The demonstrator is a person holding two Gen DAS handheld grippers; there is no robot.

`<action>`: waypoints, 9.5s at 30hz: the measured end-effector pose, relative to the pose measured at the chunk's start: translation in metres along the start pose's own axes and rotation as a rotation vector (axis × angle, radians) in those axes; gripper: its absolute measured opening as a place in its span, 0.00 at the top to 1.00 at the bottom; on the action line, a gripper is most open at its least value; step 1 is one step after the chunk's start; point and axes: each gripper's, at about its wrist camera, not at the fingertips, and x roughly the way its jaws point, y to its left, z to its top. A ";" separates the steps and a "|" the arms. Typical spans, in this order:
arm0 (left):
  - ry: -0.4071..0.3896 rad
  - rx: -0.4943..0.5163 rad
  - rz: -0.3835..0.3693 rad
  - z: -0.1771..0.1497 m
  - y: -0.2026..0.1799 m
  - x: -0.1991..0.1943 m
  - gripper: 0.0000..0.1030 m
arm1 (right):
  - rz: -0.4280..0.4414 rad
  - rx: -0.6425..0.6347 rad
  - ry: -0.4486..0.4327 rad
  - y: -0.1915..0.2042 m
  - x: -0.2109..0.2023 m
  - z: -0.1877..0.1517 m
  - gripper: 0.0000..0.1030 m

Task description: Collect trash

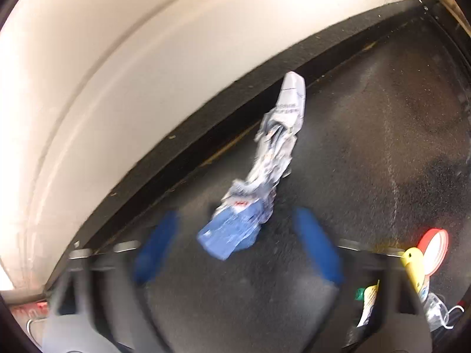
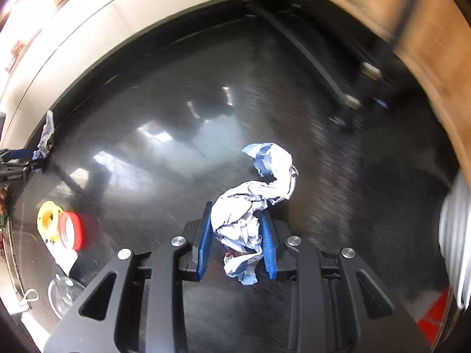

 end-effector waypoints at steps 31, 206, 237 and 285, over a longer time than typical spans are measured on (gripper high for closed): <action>-0.031 -1.302 0.260 -0.517 0.096 -0.139 0.70 | 0.130 -0.617 0.045 0.271 0.024 0.063 0.71; -0.075 -0.587 -0.152 -0.129 0.001 0.013 0.05 | -0.020 -0.453 -0.022 0.148 0.009 -0.040 0.07; -0.238 -0.593 -0.118 -0.143 0.047 -0.043 1.00 | 0.072 -0.379 -0.101 0.126 0.000 -0.014 0.95; -0.128 -0.661 -0.069 -0.106 0.019 -0.010 0.73 | 0.103 -0.338 -0.119 0.074 -0.044 -0.042 0.95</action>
